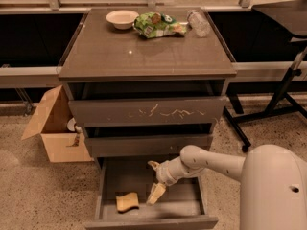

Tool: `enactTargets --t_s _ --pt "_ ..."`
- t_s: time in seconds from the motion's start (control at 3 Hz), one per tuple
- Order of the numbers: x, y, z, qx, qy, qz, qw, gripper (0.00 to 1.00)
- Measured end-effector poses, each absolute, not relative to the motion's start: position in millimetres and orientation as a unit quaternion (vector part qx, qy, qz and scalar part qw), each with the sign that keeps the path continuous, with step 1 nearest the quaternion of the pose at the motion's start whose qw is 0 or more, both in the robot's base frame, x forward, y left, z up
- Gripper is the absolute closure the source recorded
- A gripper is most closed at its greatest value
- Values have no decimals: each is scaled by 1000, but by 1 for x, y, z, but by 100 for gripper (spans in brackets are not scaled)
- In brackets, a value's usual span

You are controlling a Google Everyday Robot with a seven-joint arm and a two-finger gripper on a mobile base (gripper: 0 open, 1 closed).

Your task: Pick sponge from bottom drawer and place on counter

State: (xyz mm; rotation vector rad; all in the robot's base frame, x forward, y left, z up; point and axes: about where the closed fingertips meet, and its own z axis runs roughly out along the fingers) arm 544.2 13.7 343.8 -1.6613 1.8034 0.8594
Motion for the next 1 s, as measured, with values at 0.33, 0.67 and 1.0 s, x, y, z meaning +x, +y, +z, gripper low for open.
enactTargets --t_s 0.33,0.67,1.0 --pt "549 31 310 -629 660 315 262 0" --pt "553 51 276 -642 651 315 255 0" --pt "556 68 250 -653 645 310 250 0"
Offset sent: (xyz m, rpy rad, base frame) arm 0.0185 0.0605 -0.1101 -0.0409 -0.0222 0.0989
